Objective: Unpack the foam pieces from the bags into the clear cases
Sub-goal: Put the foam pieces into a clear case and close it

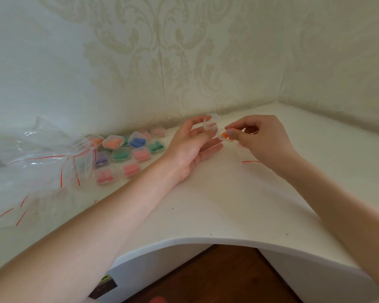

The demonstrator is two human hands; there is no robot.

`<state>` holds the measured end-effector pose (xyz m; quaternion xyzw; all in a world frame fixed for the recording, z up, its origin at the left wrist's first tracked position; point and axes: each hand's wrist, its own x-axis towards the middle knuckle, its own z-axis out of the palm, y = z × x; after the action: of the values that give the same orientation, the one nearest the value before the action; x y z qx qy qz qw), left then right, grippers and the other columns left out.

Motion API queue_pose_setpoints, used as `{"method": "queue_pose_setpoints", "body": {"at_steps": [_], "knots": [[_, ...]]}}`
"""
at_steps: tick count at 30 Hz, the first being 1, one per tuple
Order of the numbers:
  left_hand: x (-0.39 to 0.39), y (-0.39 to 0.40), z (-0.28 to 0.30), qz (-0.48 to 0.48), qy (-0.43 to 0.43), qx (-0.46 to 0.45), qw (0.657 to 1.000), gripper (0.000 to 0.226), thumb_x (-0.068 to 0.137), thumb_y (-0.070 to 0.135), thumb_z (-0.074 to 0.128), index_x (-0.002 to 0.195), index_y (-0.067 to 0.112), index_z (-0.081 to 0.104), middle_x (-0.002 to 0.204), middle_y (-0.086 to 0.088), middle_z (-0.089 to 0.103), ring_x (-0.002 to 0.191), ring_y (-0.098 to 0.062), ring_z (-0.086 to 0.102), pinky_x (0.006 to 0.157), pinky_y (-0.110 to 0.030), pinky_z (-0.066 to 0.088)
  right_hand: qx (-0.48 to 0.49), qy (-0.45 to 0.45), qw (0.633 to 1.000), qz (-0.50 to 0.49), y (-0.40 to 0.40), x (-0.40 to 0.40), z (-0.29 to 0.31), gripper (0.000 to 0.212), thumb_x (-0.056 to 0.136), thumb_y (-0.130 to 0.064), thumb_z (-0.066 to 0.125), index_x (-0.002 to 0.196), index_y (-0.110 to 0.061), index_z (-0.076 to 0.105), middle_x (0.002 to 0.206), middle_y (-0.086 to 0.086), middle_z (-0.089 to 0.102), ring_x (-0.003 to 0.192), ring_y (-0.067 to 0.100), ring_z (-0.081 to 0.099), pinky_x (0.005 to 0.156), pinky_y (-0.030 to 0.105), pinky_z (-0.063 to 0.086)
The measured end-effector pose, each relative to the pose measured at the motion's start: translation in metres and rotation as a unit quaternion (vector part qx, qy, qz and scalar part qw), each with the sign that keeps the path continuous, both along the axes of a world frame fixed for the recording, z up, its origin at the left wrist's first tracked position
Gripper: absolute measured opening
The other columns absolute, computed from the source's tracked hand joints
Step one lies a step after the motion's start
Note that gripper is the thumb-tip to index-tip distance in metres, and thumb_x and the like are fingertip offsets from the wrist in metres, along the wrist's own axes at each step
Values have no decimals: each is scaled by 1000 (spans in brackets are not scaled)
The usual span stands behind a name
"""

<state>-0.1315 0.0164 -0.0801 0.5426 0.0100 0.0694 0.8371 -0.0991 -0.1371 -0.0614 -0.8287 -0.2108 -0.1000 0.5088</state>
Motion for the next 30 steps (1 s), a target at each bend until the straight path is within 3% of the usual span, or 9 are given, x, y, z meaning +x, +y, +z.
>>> {"method": "queue_pose_setpoints", "body": {"at_steps": [3,6,8,11,14,17,21,26,30], "knots": [[0,-1,-1,1,-5,-2,1000,22,89,7,62,107,17,57,107,-7,64,80,-21,69,80,-30,57,-10,-9,1000,-8,3,-4,0,6,83,-24,70,80,-25,75,72,-11,60,61,1,51,46,13,44],[-1,-2,0,1,-12,0,1000,24,87,5,64,107,16,57,97,-6,66,83,-20,69,84,-30,56,13,6,1000,-17,4,-5,-1,6,85,-21,69,83,-20,74,66,-16,58,56,-9,53,41,26,53],[-2,-3,0,3,-13,19,1000,30,82,2,68,106,17,58,99,-8,66,85,-18,69,85,-30,56,7,7,1000,-16,5,-4,-4,5,85,-21,69,87,-20,74,66,-16,59,54,-11,53,42,23,52],[-2,-3,-1,17,-7,37,999,36,77,-3,71,103,18,58,111,-13,62,86,-19,68,83,-30,56,-21,-6,1000,-6,9,-2,-7,15,84,-25,70,98,-20,73,74,-11,61,58,-4,56,48,11,46],[-1,-2,-1,34,-7,33,999,34,77,-7,69,97,18,59,106,-13,62,80,-18,67,73,-25,55,-45,-19,999,14,12,-4,-6,18,87,-23,67,104,-21,72,86,-1,63,66,6,55,48,8,43],[-1,-1,-1,49,-6,34,998,34,75,-12,68,93,16,59,104,-13,61,84,-20,65,72,-24,56,-19,7,999,48,10,-6,-2,20,89,-15,63,107,-21,69,83,0,61,61,1,57,44,6,40],[0,-3,-3,61,-9,42,997,34,72,-12,71,91,14,61,95,-9,65,87,-19,65,80,-29,56,15,13,998,57,8,-2,-1,23,87,-11,65,108,-21,67,76,-7,63,67,7,63,65,29,56],[0,-4,-4,77,13,55,995,35,67,-8,78,90,14,62,111,-19,64,96,-25,66,84,-34,55,76,-18,996,48,3,2,4,25,87,-5,62,106,-22,65,87,-3,67,69,9,59,67,24,50],[1,-5,-3,66,19,76,995,37,66,-14,73,90,13,60,103,-16,61,85,-22,65,76,-28,56,32,-45,995,83,8,-5,2,26,86,-5,62,104,-24,65,88,-11,64,71,4,58,62,21,48]]}}
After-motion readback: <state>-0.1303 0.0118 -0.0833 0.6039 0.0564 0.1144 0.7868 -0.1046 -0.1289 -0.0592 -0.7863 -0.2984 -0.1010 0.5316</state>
